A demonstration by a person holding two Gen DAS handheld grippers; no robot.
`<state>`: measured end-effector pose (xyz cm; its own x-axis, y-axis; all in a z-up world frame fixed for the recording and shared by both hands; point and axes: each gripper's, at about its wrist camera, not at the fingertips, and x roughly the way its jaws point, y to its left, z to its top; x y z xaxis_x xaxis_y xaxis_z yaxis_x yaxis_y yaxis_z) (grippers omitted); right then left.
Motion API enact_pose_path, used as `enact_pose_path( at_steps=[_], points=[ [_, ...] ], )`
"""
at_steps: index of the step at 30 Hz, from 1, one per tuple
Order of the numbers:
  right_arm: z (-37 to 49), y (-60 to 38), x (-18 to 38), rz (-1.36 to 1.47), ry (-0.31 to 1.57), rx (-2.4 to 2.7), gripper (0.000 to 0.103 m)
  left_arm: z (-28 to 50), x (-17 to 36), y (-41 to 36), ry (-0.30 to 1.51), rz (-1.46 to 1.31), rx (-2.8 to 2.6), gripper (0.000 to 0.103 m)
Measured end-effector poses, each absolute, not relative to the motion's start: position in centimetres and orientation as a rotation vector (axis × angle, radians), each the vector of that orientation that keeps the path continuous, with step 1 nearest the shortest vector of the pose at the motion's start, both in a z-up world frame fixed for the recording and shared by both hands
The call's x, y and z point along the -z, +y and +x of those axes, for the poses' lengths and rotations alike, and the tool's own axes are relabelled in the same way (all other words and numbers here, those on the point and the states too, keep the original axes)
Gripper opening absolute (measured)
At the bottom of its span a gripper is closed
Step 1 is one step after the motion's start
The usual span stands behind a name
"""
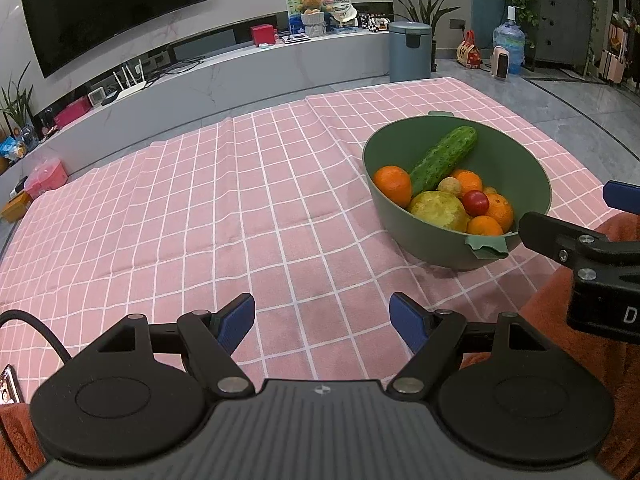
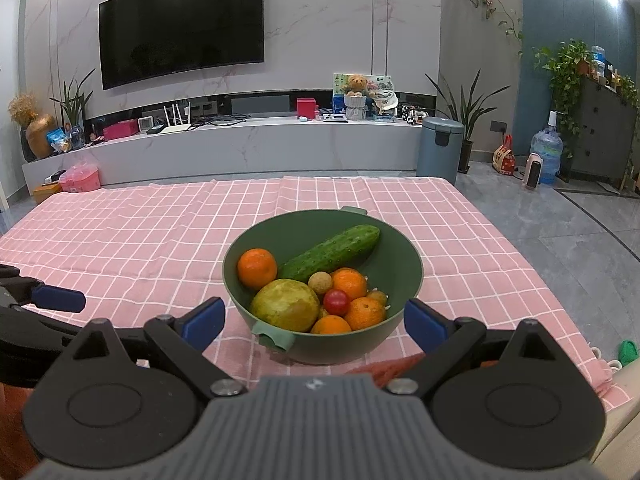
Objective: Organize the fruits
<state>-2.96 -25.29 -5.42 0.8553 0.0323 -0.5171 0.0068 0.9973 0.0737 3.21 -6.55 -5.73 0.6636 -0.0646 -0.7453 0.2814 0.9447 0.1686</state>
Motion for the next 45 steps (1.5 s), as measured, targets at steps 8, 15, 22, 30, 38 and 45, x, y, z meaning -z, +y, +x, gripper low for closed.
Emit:
enact_pose_path(
  at_steps=[8, 15, 22, 30, 38, 45],
  points=[
    [-2.9, -25.3, 5.4, 0.072, 0.541, -0.016, 0.092, 2.9, 5.4, -6.6, 0.82, 0.277, 0.198, 0.09],
    [-2.9, -25.3, 5.4, 0.072, 0.54, -0.017, 0.092, 2.7, 5.0, -6.6, 0.817, 0.266, 0.198, 0.09],
    [-2.9, -25.3, 5.4, 0.073, 0.54, -0.018, 0.092, 2.6, 4.9, -6.7, 0.817, 0.264, 0.195, 0.09],
    [-2.9, -25.3, 5.5, 0.074, 0.54, -0.018, 0.092, 2.5, 4.8, -6.7, 0.815, 0.261, 0.193, 0.09],
    [-2.9, -25.3, 5.5, 0.073, 0.541, -0.018, 0.092, 2.5, 4.7, -6.7, 0.814, 0.257, 0.193, 0.09],
    [-2.9, -25.2, 5.6, 0.071, 0.543, -0.017, 0.092, 2.4, 4.3, -6.7, 0.807, 0.248, 0.187, 0.09]
  ],
)
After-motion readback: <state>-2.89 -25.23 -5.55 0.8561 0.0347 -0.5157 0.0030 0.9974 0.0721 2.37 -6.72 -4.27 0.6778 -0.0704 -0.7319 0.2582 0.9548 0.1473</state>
